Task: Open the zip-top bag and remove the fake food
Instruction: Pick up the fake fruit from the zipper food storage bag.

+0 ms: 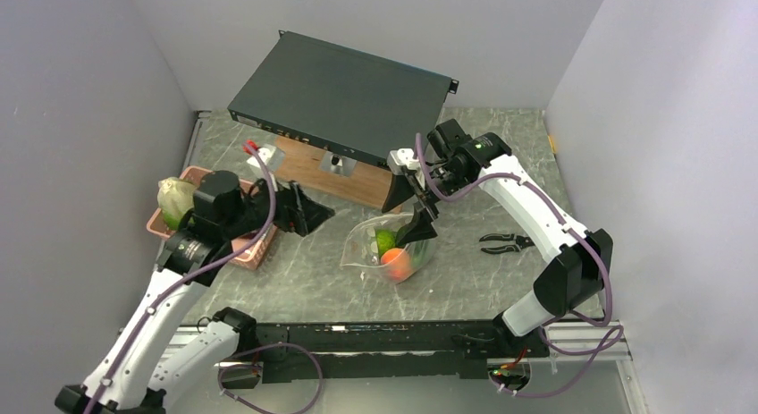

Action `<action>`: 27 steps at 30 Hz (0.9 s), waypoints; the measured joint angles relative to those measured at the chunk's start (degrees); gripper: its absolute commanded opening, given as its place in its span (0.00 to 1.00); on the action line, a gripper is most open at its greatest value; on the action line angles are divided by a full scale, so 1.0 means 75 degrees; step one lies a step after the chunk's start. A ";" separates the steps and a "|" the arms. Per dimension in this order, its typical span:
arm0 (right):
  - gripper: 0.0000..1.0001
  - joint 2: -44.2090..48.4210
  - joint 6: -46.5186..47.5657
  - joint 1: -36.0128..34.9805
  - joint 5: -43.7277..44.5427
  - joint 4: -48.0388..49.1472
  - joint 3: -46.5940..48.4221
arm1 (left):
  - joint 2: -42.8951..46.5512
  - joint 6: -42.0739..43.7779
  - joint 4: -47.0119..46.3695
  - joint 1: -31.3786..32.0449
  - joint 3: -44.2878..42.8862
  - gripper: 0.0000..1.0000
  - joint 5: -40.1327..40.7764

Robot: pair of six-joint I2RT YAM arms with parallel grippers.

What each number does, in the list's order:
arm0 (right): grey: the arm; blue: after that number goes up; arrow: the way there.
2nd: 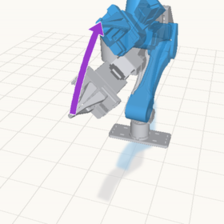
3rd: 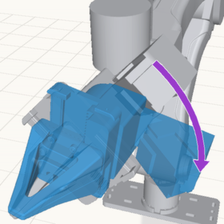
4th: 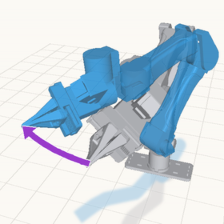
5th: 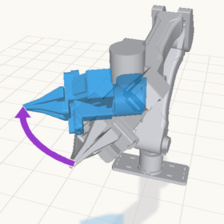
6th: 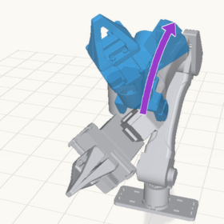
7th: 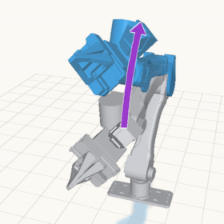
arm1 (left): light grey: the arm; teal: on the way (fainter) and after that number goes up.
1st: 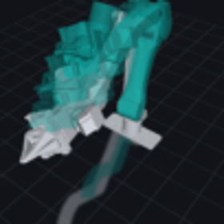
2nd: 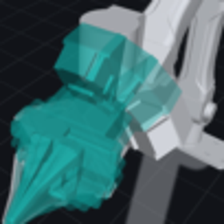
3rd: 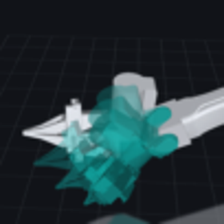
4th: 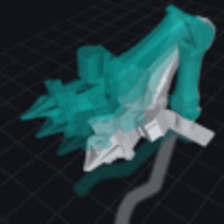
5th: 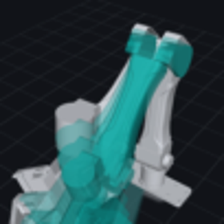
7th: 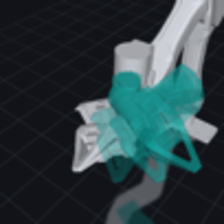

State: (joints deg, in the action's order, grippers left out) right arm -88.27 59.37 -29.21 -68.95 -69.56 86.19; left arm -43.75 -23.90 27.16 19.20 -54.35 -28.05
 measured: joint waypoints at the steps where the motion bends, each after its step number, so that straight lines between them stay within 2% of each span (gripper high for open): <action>1: 0.92 0.0003 0.0032 0.0006 0.0012 -0.0032 0.0000 | -0.0070 -0.0003 -0.0146 0.0402 0.0023 0.89 0.0117; 6: 0.91 0.0023 0.0125 0.0090 0.0213 -0.0125 0.0000 | -0.0475 0.0035 -0.0638 0.1784 0.0067 0.83 0.0673; 13: 0.83 0.0239 0.0044 0.0286 0.0641 -0.0085 -0.0003 | -0.1378 0.0341 -0.1096 0.3060 0.0064 0.63 0.1306; 21: 0.76 0.0530 -0.0323 0.0437 0.1093 0.0227 -0.0233 | -0.2652 0.0775 -0.1335 0.3902 0.0044 0.59 0.1606; 27: 0.75 0.0554 -0.0548 0.0449 0.1384 0.0428 -0.0481 | -0.3305 0.1043 -0.1367 0.4296 -0.0032 0.54 0.1953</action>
State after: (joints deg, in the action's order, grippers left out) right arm -84.12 55.27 -25.85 -58.57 -66.35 82.59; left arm -68.53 -16.08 16.91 51.42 -54.59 -13.41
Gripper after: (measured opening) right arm 0.751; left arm 0.559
